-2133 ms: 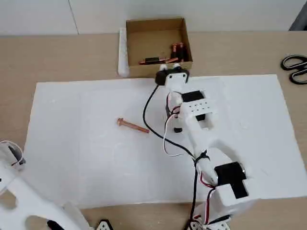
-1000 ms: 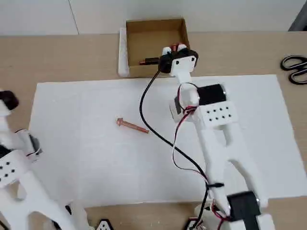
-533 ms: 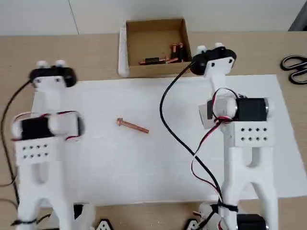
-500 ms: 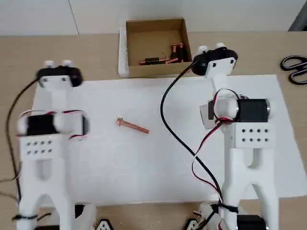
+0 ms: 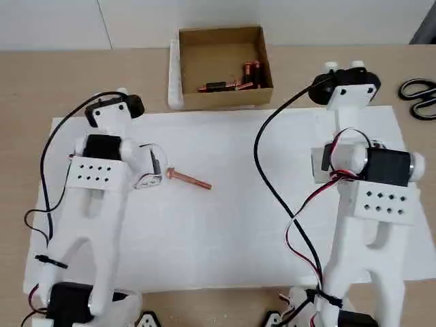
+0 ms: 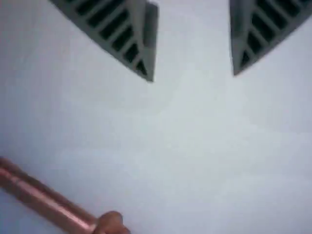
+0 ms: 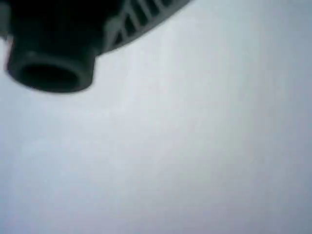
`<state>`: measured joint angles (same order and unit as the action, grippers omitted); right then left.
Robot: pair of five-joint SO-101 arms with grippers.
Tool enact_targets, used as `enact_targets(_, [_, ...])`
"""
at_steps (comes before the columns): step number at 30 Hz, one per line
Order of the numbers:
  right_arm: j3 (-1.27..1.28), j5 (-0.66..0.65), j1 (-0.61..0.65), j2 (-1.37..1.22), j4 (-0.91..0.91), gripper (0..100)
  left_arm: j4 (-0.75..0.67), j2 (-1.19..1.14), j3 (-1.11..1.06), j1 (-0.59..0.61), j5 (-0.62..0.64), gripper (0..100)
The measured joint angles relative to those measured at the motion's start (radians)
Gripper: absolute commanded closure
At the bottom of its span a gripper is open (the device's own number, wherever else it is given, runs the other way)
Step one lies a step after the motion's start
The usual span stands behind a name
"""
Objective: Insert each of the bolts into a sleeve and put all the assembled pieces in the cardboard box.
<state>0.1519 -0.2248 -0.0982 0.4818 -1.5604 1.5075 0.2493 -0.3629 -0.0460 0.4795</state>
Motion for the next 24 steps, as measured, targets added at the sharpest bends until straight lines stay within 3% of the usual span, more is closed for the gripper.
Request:
enact_targets(6, [0.0, 0.0, 0.0, 0.0, 0.0, 99.5, -0.026, -0.008, 0.0, -0.028, 0.356, 90])
enact_targets(13, [0.0, -0.002, 0.0, 0.0, -0.009, 99.5, -0.221, -0.008, -0.074, -0.138, 0.451, 90])
enact_targets(19, [0.0, -0.002, 0.0, 0.0, -0.037, 99.5, -0.4, -0.008, -0.175, -0.149, 0.655, 90])
enact_targets(24, [0.0, -0.002, 0.0, 0.0, -0.072, 99.5, -0.516, -0.008, -0.27, -0.152, 0.697, 90])
